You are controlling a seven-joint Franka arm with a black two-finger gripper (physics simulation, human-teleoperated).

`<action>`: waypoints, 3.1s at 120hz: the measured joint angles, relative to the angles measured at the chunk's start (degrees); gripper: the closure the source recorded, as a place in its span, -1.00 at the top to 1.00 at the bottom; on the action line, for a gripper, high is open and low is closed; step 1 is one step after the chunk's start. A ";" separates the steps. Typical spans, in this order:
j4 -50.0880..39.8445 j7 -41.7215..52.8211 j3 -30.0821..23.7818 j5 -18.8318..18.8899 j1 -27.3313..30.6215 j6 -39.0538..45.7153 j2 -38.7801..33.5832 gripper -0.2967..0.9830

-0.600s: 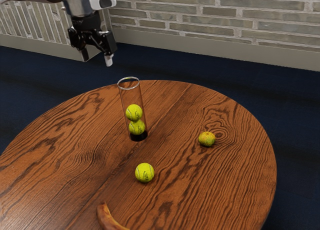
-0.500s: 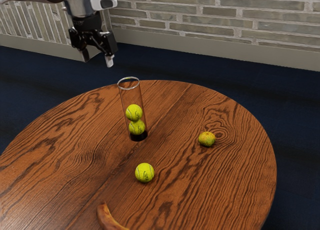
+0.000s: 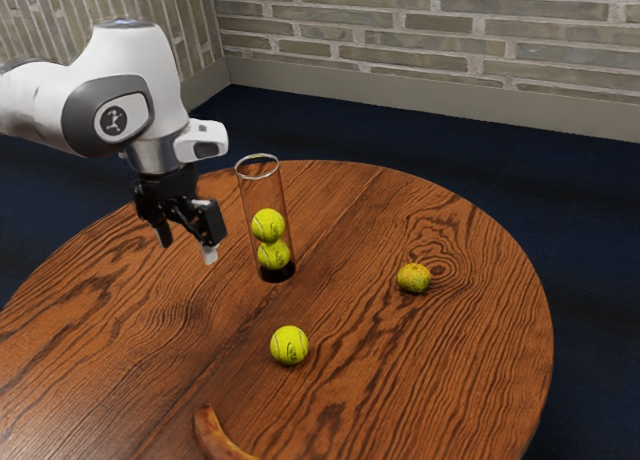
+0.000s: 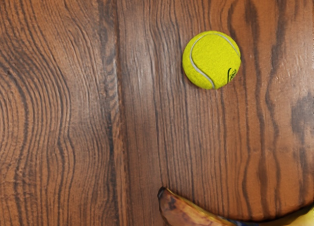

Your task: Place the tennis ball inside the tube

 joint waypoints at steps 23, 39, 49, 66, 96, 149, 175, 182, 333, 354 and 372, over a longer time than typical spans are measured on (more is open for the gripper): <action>-5.01 -0.17 -1.02 -2.96 -0.66 8.60 3.89 0.54; -5.08 -0.14 -2.52 -4.96 -0.92 14.34 9.23 0.54; -4.56 -0.14 -3.28 -5.51 -0.70 16.87 12.06 0.54; -2.49 -0.09 -4.01 -5.67 -1.23 20.80 17.24 0.54; -1.55 2.13 -4.03 -4.49 0.08 27.44 22.77 0.54; 0.86 5.37 -4.07 -4.63 -0.68 31.37 30.13 0.54; 2.48 6.20 -4.09 -4.88 -0.88 31.73 33.37 0.54; 2.83 6.38 -4.08 -4.91 -0.88 31.79 34.10 0.54; 6.86 7.14 -5.39 -2.97 0.34 20.76 16.99 0.00; 17.33 7.02 -5.44 -0.34 2.57 12.74 15.79 -0.01; 26.79 7.04 -4.29 2.11 4.20 9.24 19.96 -0.01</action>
